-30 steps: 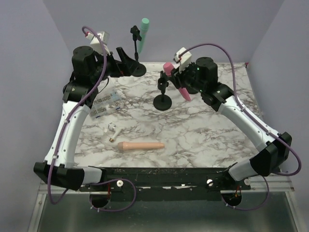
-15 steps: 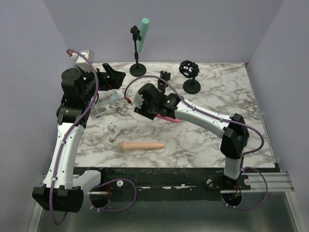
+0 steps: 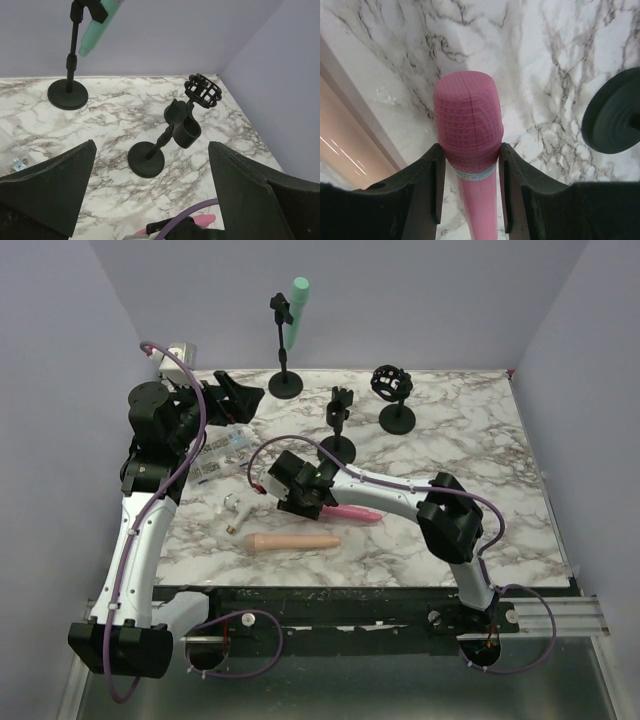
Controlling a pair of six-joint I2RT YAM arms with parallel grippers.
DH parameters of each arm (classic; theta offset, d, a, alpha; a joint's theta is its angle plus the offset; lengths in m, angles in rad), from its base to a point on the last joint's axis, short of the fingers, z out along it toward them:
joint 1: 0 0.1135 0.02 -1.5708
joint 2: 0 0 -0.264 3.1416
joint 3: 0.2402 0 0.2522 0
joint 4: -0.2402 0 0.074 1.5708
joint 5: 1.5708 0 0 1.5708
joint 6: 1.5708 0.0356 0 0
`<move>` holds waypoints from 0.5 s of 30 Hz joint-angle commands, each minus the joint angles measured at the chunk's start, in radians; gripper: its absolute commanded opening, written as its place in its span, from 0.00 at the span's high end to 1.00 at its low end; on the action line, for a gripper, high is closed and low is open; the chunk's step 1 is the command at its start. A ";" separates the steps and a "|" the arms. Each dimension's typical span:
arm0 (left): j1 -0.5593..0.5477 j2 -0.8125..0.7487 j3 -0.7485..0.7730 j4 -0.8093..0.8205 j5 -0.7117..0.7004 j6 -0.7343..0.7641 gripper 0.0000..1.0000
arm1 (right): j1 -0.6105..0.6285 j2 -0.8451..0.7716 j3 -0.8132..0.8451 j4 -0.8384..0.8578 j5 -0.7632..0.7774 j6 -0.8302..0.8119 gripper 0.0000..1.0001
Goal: Remove the microphone from the stand
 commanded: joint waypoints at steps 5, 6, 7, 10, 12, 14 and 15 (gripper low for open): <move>0.001 0.015 -0.013 0.039 0.046 -0.006 0.01 | 0.013 -0.008 -0.106 0.097 0.009 -0.062 0.96; 0.001 0.016 -0.013 0.040 0.047 -0.006 0.02 | 0.015 -0.007 -0.098 0.097 -0.001 -0.063 0.94; 0.001 0.016 -0.013 0.041 0.048 -0.008 0.01 | 0.017 -0.007 -0.096 0.099 -0.014 -0.066 0.92; 0.001 0.022 -0.015 0.043 0.053 -0.011 0.02 | 0.027 -0.002 -0.094 0.110 -0.023 -0.074 0.90; 0.001 0.023 -0.016 0.046 0.056 -0.013 0.02 | 0.032 0.004 -0.098 0.118 -0.019 -0.076 0.90; 0.001 0.024 -0.016 0.045 0.055 -0.013 0.02 | 0.036 0.012 -0.095 0.118 -0.021 -0.077 0.89; 0.001 0.026 -0.016 0.045 0.055 -0.013 0.01 | 0.038 0.014 -0.093 0.117 -0.020 -0.077 0.88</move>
